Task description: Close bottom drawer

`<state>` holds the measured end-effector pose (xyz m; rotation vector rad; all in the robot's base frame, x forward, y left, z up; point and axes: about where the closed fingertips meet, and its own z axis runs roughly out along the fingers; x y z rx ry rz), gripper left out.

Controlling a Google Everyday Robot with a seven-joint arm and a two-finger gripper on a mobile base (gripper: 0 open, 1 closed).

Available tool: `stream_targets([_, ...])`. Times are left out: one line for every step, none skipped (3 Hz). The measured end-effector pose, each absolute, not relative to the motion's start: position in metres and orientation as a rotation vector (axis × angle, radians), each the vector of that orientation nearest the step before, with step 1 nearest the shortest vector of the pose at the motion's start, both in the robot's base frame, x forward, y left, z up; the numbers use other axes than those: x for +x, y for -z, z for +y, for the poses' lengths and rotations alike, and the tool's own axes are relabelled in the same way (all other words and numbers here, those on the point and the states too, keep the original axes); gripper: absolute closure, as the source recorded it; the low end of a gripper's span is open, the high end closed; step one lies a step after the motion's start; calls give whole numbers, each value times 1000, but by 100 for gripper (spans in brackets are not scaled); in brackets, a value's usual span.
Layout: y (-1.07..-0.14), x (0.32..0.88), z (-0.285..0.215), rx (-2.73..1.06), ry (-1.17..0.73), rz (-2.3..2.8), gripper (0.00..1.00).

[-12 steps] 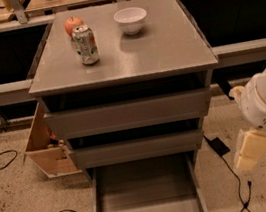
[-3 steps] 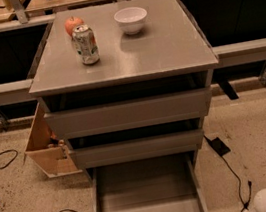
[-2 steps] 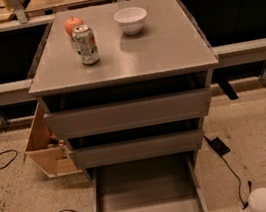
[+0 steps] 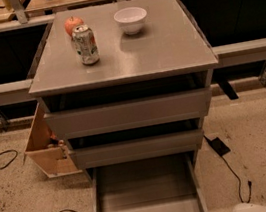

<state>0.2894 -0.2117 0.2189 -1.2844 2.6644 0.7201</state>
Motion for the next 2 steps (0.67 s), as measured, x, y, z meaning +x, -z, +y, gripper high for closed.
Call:
stream_targets([-190, 304, -189, -1298, -713, 2580, 100])
stream_targets([-179, 330, -160, -1313, -719, 2460, 100])
